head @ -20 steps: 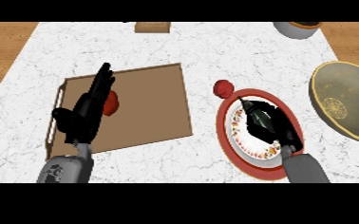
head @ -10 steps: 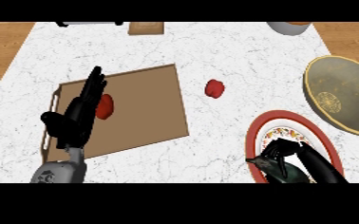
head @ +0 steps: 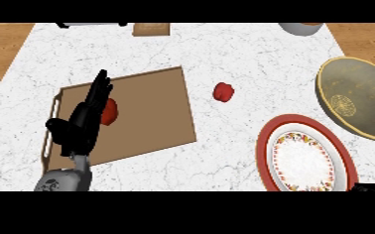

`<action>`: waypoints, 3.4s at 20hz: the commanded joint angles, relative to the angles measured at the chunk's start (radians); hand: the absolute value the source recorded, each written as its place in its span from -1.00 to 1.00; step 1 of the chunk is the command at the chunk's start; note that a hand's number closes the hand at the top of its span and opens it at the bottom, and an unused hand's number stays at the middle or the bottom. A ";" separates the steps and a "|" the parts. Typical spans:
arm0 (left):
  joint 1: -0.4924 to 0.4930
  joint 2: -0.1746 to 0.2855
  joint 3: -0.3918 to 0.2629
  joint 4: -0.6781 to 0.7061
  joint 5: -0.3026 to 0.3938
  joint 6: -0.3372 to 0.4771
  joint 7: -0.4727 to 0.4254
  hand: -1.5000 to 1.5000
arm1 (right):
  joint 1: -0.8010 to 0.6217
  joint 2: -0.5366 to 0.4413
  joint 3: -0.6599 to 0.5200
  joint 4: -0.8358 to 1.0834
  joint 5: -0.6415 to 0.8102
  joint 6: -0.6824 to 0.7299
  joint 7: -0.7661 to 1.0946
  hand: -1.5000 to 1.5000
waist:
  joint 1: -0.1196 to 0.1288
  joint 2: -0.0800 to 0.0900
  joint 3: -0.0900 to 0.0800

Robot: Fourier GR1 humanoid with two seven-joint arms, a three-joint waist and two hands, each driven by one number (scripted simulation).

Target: Pick the eggplant from the plate and place it in the bowl

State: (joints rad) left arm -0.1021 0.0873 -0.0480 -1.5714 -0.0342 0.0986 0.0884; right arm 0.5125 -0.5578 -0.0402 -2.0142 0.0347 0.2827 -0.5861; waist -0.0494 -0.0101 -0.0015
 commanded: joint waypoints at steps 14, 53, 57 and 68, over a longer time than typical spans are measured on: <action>-0.060 -0.015 -0.008 -0.004 -0.001 -0.015 0.050 0.00 | -0.060 -0.107 -0.501 -0.453 -0.420 -0.071 0.623 1.00 | 0.053 0.012 0.000; -0.054 -0.048 -0.028 0.028 -0.024 -0.043 -0.003 0.00 | -0.988 -0.243 -0.161 1.383 0.358 -0.061 -0.002 -1.00 | 0.086 0.021 0.004; -0.055 -0.020 -0.001 -0.018 -0.009 -0.051 0.040 0.00 | -1.022 -0.246 -0.206 1.495 0.316 0.001 -0.162 -1.00 | 0.082 0.019 0.005; -0.057 -0.061 -0.012 0.062 -0.042 -0.017 -0.016 0.00 | -1.130 -0.289 -0.382 1.624 0.148 0.112 -0.201 -1.00 | 0.058 0.015 0.003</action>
State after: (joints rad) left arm -0.1374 0.0361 -0.0660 -1.5557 -0.0690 0.0730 0.0910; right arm -0.6034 -0.8169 -0.3671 -0.4476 0.2369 0.3315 -0.7704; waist 0.0159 0.0048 0.0014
